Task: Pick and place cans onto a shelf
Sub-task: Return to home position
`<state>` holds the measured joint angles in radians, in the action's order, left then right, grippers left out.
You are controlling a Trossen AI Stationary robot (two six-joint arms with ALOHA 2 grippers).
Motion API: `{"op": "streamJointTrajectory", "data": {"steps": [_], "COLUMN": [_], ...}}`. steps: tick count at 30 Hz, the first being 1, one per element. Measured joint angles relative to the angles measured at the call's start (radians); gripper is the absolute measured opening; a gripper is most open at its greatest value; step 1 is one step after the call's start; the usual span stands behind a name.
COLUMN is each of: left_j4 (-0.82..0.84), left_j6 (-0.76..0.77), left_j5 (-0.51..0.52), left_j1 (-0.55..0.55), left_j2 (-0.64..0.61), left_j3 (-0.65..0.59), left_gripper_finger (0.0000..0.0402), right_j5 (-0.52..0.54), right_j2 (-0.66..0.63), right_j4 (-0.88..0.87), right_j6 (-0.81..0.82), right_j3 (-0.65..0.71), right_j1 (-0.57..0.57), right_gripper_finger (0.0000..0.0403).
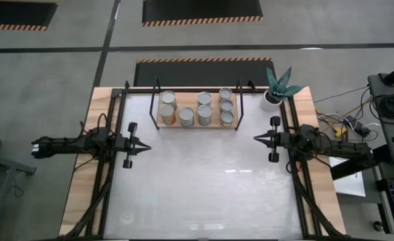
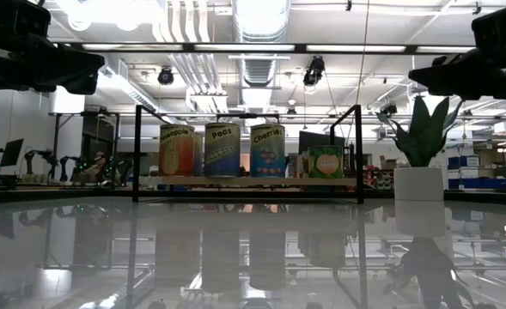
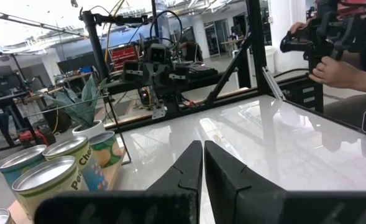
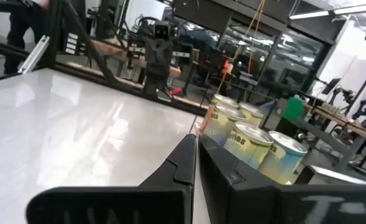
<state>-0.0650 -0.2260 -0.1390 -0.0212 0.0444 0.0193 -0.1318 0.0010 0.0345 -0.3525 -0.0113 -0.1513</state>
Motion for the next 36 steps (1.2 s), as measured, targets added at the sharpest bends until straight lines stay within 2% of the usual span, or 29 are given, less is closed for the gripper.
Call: {"op": "streamJointTrajectory", "data": {"steps": [7,13,23,36], "left_j4": [-0.001,-0.001,-0.002,-0.001], "left_j6": [0.0,0.0,0.0,0.0], "left_j5": [0.0,0.0,0.0,0.0], "left_j1": [0.0,0.0,0.0,0.0], "left_j2": [0.001,0.001,0.002,0.002], "left_j3": [0.0,0.0,0.0,0.0], "left_gripper_finger": [0.0,0.0,0.0,0.0], "right_j5": [0.008,0.003,0.003,0.003], "right_j2": [-0.001,-0.001,-0.001,0.028], "right_j4": [-0.004,-0.001,-0.001,0.0], "right_j6": [0.022,-0.045,0.043,0.065], "right_j3": [0.0,0.0,0.001,0.001], "right_j1": [-0.005,-0.025,-0.026,-0.024], "right_gripper_finger": [0.0009,0.0009,0.0009,0.0009]}}
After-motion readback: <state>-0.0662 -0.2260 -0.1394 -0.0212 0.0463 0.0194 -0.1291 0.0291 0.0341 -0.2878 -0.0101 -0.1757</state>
